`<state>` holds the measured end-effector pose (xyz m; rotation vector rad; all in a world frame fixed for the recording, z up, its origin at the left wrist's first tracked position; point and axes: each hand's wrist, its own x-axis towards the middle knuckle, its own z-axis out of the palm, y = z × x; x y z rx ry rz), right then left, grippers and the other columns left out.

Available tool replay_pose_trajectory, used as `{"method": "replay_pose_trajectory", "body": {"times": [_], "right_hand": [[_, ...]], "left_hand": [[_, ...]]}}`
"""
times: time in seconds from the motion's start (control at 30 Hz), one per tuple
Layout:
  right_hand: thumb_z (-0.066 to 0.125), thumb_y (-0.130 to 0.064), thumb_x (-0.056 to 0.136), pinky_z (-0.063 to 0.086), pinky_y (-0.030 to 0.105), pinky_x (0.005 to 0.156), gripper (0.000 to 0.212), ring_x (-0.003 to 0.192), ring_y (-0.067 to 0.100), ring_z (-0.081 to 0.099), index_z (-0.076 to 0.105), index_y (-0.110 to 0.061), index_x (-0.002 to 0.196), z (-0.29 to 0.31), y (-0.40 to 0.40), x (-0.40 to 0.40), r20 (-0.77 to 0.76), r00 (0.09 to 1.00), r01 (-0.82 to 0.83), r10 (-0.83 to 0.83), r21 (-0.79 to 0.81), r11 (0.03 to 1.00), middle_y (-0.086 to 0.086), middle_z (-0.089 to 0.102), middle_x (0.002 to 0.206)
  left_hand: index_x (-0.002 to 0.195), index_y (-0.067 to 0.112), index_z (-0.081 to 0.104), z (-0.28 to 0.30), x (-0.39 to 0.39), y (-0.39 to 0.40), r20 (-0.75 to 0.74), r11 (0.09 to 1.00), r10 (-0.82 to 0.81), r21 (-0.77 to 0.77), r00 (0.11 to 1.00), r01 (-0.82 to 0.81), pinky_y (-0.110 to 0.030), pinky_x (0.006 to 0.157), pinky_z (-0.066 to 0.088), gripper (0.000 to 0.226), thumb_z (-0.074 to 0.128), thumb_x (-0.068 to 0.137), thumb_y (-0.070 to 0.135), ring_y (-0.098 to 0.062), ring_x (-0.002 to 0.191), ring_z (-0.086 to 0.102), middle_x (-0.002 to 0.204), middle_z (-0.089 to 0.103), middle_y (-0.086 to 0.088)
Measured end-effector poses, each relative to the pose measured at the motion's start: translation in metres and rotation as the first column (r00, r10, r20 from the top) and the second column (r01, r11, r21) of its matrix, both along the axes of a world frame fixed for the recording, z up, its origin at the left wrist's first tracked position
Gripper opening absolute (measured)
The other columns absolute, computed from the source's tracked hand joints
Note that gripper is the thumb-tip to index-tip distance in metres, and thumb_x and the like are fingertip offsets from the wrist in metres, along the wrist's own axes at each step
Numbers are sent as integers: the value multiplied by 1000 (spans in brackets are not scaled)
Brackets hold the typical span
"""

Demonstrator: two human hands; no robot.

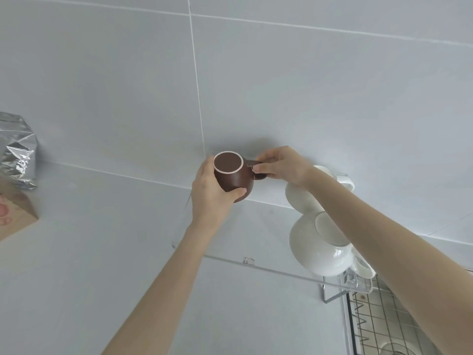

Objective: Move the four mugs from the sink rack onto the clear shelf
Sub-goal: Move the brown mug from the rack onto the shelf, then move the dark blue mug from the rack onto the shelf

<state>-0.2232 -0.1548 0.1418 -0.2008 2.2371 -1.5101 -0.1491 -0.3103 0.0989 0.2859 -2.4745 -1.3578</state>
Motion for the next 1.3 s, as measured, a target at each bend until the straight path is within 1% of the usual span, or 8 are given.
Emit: {"method": "replay_pose_trajectory", "body": {"times": [0.17,0.4,0.53,0.7,0.8,0.9,1.07,1.3], "right_hand": [[66,-1,77,48,42,98,26,83,34,65,62,5,102,-5,-6,0,-48,995,84,-82,43,996,27,68,104],[65,-6,79,48,28,88,28,78,24,66,62,-1,107,-6,-10,3,-139,984,121,-108,86,989,21,70,106],[63,-10,81,41,27,96,46,115,26,58,52,-5,125,0,-7,9,-162,984,101,-76,156,983,15,61,124],[58,-10,84,42,31,96,52,116,25,55,42,-15,133,35,25,33,-241,966,135,-99,136,981,12,58,126],[55,-9,85,49,38,94,46,104,26,62,46,-12,129,62,78,66,-215,958,196,-190,9,981,12,64,110],[56,-8,85,52,37,91,33,101,28,65,56,-9,118,75,100,79,-202,962,189,-186,0,982,12,65,103],[59,-8,82,53,33,88,25,92,20,65,61,-12,106,76,197,141,-199,928,331,-315,53,942,4,69,91],[62,-9,81,53,34,87,20,88,19,65,64,-13,101,30,322,205,-124,827,560,-548,111,821,7,69,89]], "left_hand": [[135,11,38,0,0,4,-18,999,23,-23,1000,-24,-6,82,25,88,81,58,18,-21,122,48,134,50,-5],[139,10,30,-4,-4,6,3,999,15,-50,1000,-15,-11,86,25,90,79,63,19,-23,125,43,139,42,-7],[142,5,20,-1,-5,10,62,993,22,-121,998,-14,-32,106,32,98,77,65,22,-31,134,33,146,30,-17],[137,6,34,28,6,40,-42,967,32,-252,999,-41,-48,111,24,80,71,70,30,-36,138,24,143,33,-21],[123,7,51,60,37,91,-199,983,-111,-166,974,78,-40,104,35,56,67,72,23,-31,123,44,128,50,-12],[120,14,55,75,53,116,-219,971,-232,-2,948,237,-8,92,34,46,67,75,18,-9,107,52,115,57,6],[113,20,59,82,89,208,-43,803,-502,347,864,484,-19,86,49,42,70,73,15,-8,102,62,105,65,5],[121,18,54,28,111,320,178,706,-697,341,695,621,-23,85,45,54,73,71,22,-14,106,58,122,60,-2]]}}
